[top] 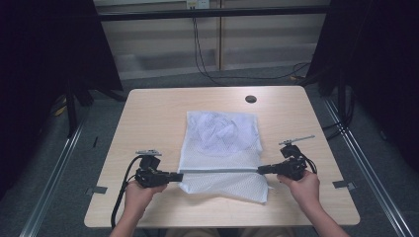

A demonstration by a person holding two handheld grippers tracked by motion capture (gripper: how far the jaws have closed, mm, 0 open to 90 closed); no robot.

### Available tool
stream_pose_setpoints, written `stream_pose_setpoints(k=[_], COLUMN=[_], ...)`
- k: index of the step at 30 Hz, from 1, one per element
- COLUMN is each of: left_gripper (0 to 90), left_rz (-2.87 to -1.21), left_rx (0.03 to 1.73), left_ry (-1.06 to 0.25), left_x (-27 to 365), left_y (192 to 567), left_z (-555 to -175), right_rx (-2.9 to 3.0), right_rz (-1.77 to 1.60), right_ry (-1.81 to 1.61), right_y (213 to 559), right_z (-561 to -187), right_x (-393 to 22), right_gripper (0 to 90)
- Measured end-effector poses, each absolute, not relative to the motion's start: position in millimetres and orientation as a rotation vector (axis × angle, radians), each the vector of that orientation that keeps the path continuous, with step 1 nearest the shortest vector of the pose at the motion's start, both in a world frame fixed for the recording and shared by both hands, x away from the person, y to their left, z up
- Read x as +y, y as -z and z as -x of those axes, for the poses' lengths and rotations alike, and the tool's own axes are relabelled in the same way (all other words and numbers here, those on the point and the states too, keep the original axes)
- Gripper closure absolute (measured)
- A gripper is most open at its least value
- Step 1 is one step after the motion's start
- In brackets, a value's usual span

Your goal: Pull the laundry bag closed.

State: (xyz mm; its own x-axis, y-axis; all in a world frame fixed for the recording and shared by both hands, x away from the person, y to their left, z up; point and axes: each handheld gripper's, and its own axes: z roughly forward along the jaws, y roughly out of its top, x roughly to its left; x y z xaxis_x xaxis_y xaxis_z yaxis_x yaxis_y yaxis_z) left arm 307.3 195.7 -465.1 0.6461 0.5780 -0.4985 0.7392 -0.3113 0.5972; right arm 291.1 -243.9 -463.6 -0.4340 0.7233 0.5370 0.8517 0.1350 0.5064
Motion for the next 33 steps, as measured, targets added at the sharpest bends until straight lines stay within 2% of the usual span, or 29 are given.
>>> stream_pose_setpoints(k=[33], left_gripper=[88.2], left_rz=[-2.026], left_rx=[1.045], left_ry=[0.258], left_x=[195], left_y=[466], left_z=[-307], right_rx=[-2.256], right_rz=[1.601], right_ry=[1.17], right_y=[465], right_z=[-287], right_x=[-256], right_gripper=[87.1])
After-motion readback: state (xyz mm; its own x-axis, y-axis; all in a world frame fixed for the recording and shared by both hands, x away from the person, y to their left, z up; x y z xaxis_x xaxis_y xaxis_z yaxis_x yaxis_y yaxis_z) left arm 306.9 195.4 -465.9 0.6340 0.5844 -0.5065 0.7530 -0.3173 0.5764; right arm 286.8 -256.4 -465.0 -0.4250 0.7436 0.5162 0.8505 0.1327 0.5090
